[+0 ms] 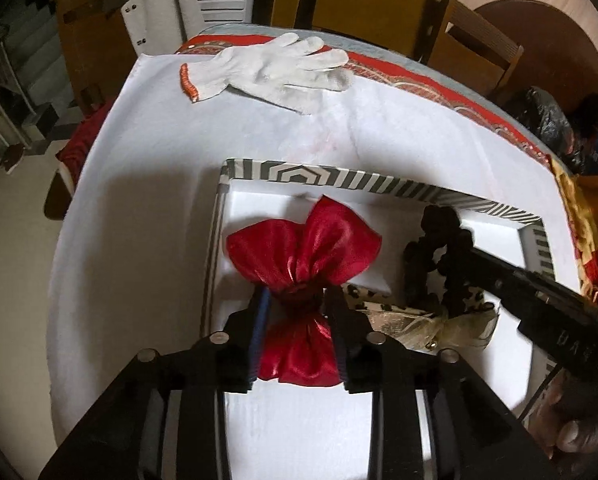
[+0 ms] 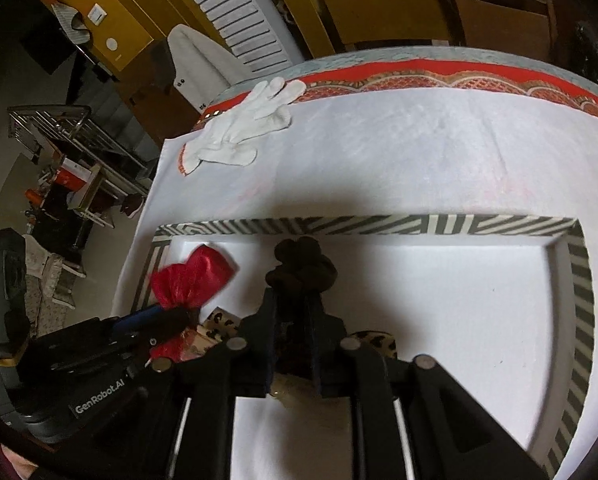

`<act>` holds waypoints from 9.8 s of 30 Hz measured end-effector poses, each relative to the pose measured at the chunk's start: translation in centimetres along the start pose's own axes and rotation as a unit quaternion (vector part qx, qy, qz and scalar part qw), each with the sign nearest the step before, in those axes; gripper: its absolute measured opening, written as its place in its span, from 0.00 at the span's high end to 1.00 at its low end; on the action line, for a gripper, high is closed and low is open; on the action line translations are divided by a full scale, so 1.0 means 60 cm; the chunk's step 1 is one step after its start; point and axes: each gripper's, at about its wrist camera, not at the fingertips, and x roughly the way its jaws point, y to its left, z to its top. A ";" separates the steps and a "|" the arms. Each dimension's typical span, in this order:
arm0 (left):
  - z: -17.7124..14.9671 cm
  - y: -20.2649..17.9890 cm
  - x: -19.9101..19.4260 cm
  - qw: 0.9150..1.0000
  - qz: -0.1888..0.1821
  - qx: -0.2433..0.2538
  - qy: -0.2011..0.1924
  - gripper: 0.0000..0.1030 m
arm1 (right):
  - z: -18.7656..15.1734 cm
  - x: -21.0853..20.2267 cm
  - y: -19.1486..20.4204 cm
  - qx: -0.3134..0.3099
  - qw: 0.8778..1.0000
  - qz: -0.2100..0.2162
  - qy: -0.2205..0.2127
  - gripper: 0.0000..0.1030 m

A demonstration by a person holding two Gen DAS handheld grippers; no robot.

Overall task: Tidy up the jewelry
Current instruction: 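Carry the bow and bear clip into the striped tray and open both tools, then move both tools back out of the tray toward the remaining hair accessories, then grasp the white fluffy scrunchie with the left tool while the right tool grasps the black fabric tie, then carry the scrunchie and black tie into the tray and open both tools, then withdraw both tools from the tray toward the beaded bracelets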

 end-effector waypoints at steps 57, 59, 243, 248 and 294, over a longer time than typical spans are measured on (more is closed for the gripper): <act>-0.300 -0.132 -0.221 0.996 0.041 0.052 -0.058 0.64 | -0.393 -0.369 -0.047 -0.020 0.995 -0.080 -0.054 0.32; -0.307 -0.138 -0.222 0.996 0.039 0.053 -0.056 0.64 | -0.400 -0.369 -0.052 -0.016 0.996 -0.077 -0.049 0.32; -0.106 -0.031 -0.101 0.999 0.004 -0.034 -0.020 0.56 | -0.087 -0.176 -0.077 0.004 0.999 -0.021 -0.030 0.50; -0.126 -0.048 -0.133 0.999 0.012 -0.021 -0.037 0.56 | -0.131 -0.236 -0.054 -0.005 0.998 -0.012 -0.058 0.47; -0.320 -0.115 -0.214 0.995 0.020 0.082 -0.045 0.56 | -0.431 -0.348 -0.091 0.038 0.992 -0.102 -0.058 0.33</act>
